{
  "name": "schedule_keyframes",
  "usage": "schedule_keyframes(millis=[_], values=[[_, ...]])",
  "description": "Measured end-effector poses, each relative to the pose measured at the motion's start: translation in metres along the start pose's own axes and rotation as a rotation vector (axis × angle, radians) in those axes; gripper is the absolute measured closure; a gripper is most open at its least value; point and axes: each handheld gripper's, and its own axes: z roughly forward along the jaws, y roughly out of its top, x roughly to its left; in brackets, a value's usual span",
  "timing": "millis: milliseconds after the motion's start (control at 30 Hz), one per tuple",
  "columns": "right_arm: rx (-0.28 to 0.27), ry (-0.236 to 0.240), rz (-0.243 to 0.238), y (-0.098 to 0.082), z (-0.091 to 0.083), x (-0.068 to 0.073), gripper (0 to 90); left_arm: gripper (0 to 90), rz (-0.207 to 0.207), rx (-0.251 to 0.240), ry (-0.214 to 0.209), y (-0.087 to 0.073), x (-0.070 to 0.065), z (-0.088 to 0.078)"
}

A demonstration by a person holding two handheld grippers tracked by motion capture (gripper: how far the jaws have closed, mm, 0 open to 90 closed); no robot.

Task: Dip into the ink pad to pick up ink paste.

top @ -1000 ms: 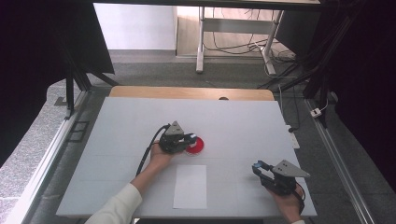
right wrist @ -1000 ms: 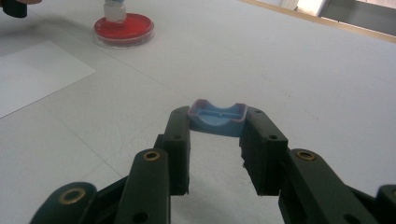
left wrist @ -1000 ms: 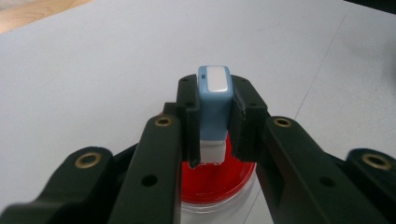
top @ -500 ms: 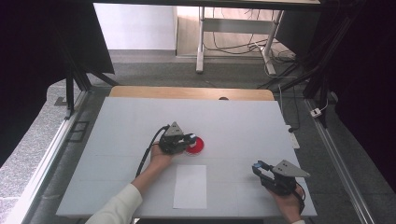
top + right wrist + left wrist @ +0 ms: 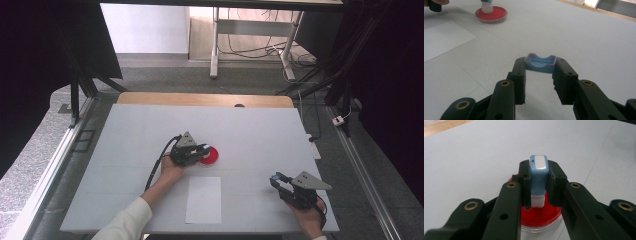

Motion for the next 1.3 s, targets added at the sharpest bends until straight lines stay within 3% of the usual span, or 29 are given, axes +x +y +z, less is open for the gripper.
schedule_keyframes(millis=[367, 1300], values=[[-0.007, 0.005, 0.0, 0.0005, -0.0011, -0.0002, 63.9, 75.5, 0.064, 0.037, 0.04, 0.0015, -0.0073, -0.0001], [-0.013, 0.008, -0.001, 0.0013, -0.0018, -0.0005, 63.9, 75.7, 0.071, 0.064, 0.051, 0.0023, -0.0094, 0.0022]])
